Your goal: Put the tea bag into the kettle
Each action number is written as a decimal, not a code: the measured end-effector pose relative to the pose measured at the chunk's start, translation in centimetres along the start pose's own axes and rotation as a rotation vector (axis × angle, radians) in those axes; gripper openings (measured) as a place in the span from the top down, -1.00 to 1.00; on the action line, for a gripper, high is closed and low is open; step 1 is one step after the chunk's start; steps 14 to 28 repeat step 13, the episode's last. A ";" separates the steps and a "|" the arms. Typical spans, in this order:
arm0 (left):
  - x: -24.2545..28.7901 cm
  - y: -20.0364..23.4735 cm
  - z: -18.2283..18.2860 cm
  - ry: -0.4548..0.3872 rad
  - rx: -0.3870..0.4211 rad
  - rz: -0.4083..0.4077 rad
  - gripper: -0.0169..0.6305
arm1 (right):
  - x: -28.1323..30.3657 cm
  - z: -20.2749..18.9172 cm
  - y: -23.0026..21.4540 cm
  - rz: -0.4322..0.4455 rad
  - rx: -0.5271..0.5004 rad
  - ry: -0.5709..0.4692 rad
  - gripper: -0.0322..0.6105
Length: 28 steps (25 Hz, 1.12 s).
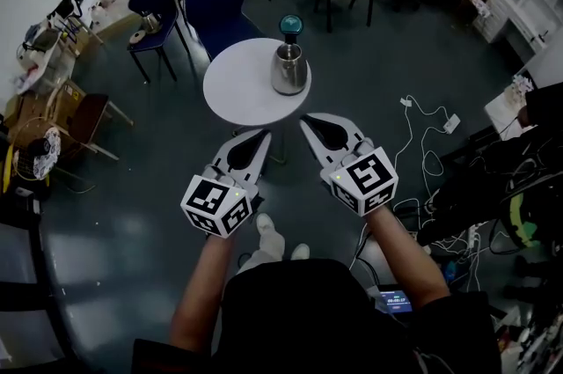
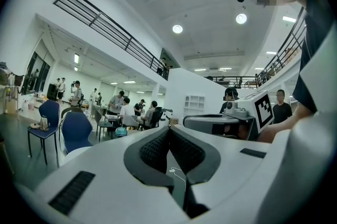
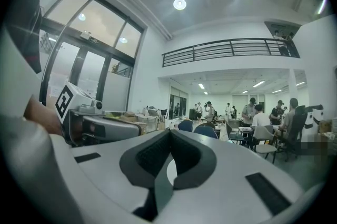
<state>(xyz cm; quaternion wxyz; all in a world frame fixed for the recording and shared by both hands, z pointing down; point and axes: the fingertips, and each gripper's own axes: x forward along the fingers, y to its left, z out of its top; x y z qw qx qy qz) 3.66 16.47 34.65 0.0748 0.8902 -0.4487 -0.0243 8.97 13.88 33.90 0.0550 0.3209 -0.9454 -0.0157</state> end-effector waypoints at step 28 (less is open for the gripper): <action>-1.5 -2.8 -0.8 0.006 0.006 0.021 0.90 | -3.6 -0.2 0.9 0.009 -0.041 0.006 0.84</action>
